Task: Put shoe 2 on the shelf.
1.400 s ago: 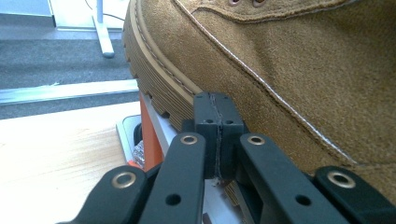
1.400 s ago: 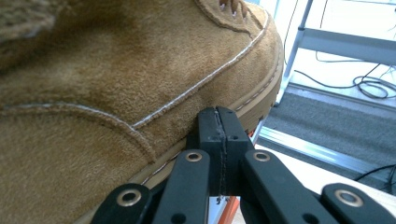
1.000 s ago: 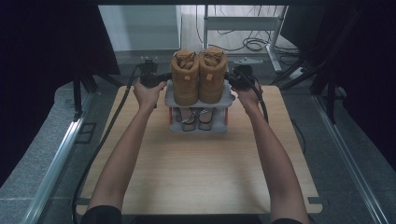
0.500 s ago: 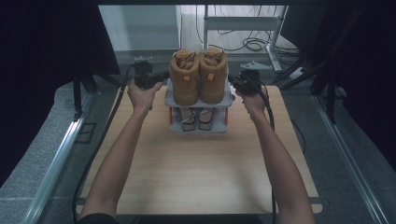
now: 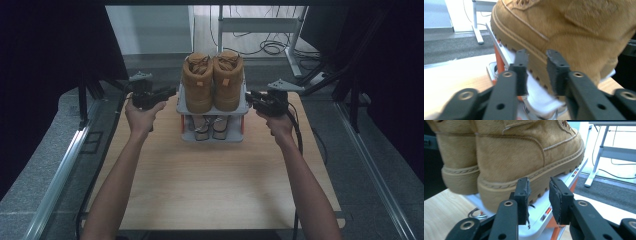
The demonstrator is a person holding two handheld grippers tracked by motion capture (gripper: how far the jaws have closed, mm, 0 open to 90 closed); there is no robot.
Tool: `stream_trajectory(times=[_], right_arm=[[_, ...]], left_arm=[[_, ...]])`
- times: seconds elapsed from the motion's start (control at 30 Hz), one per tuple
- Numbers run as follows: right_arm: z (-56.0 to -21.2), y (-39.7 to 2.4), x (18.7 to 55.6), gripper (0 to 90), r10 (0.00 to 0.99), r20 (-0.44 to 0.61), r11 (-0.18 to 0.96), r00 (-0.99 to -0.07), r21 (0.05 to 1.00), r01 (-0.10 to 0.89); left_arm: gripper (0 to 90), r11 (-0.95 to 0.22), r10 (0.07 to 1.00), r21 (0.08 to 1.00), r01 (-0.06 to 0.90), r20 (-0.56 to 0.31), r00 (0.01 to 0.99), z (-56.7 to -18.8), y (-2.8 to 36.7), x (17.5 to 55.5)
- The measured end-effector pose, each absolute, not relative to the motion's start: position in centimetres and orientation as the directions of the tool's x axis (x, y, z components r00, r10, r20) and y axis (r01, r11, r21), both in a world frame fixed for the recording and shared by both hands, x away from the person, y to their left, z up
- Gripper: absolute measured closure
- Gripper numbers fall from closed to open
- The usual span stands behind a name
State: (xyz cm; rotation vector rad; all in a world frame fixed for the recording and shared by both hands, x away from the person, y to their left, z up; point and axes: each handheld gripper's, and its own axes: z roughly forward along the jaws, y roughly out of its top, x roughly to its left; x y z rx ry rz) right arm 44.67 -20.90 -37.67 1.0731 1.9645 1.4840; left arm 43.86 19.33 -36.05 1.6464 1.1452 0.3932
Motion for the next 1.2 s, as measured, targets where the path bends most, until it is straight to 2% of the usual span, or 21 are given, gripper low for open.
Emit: stream_trajectory(times=[0.13, 0.4, 0.7, 1.03, 1.2], right_arm=[[-38.2, -21.2, 43.3, 56.7, 0.796, 0.111, 0.103, -0.595, 0.944, 0.314], [-39.5, -21.6, 41.0, 50.3, 0.79, 0.125, 0.103, -0.6, 0.938, 0.331], [-42.0, -21.7, 38.0, 48.7, 0.785, 0.123, 0.117, -0.608, 0.934, 0.339], [-47.0, -22.9, 34.3, 48.2, 0.781, 0.138, 0.141, -0.609, 0.911, 0.387], [-49.2, -23.1, 33.0, 48.1, 0.785, 0.117, 0.18, -0.609, 0.897, 0.404]], left_arm=[[57.5, 0.002, 0.826, 0.877, 0.48, -0.272, 0.494, -36.8, 20.0, 42.4], [49.3, -0.019, 0.821, 0.884, 0.468, -0.253, 0.512, -39.0, 20.9, 38.8], [45.1, -0.035, 0.811, 0.877, 0.479, -0.254, 0.526, -43.0, 21.5, 35.2], [42.6, -0.111, 0.809, 0.853, 0.51, -0.221, 0.545, -47.9, 21.2, 32.2], [41.9, -0.144, 0.81, 0.838, 0.526, -0.205, 0.549, -49.1, 21.0, 31.7]])
